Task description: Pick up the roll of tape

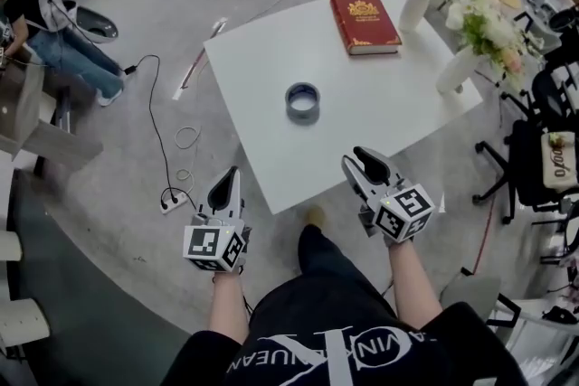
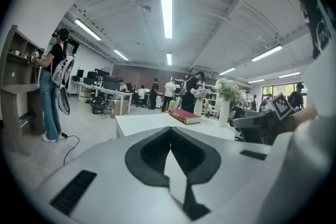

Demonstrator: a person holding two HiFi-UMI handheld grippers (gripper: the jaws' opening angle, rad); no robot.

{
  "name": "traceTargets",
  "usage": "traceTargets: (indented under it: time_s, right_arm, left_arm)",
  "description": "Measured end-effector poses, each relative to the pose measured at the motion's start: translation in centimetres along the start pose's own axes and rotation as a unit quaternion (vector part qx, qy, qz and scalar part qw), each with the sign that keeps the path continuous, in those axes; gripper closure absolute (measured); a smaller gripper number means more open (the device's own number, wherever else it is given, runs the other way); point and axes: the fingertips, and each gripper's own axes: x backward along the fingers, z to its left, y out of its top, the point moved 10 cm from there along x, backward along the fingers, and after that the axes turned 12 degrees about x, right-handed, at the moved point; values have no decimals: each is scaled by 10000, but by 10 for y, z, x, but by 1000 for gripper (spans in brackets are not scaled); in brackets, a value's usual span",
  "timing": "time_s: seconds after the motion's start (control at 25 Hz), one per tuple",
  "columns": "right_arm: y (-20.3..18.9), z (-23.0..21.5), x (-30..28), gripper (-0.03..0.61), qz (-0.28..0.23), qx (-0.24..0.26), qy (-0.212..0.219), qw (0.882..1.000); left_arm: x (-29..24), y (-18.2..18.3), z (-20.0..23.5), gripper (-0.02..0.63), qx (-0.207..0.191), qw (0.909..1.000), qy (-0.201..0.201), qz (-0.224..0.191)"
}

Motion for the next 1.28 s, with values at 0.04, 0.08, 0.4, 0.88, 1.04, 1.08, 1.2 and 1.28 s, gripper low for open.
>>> traceTargets:
  time_s: [0.04,0.08,0.4,0.88,1.04,1.08,1.2,1.28]
  right_arm:
    - [0,-5,-6,446,25,-28,-9,10000]
    - [1,-9,-12,446,50,-50,-11,10000]
    - [12,-43,-68,446,212,-99,80,9997]
    - [10,-69,-125,446,733,-340,-134,9966]
    - [3,-73,-141,446,945,-575,-375,9932]
    - [3,-74,-147,446,994,-640,-463,9919]
    - [3,-75,-160,445,1172,-808,-715,9872]
    - [1,-75,-167,441,1329,-915,-861,9831]
  left_arm:
    - [-7,2,2,611,-10,10000,-19,33]
    - [-14,4,5,611,-13,10000,-29,57]
    - [-68,21,31,611,51,9999,-35,144]
    - [-137,28,57,611,100,9979,-346,540]
    - [-164,31,73,611,66,9946,-628,826]
    - [-173,35,78,611,66,9938,-707,858]
    - [-199,49,89,611,15,9907,-1001,917]
    - [-215,56,93,611,-26,9883,-1191,956]
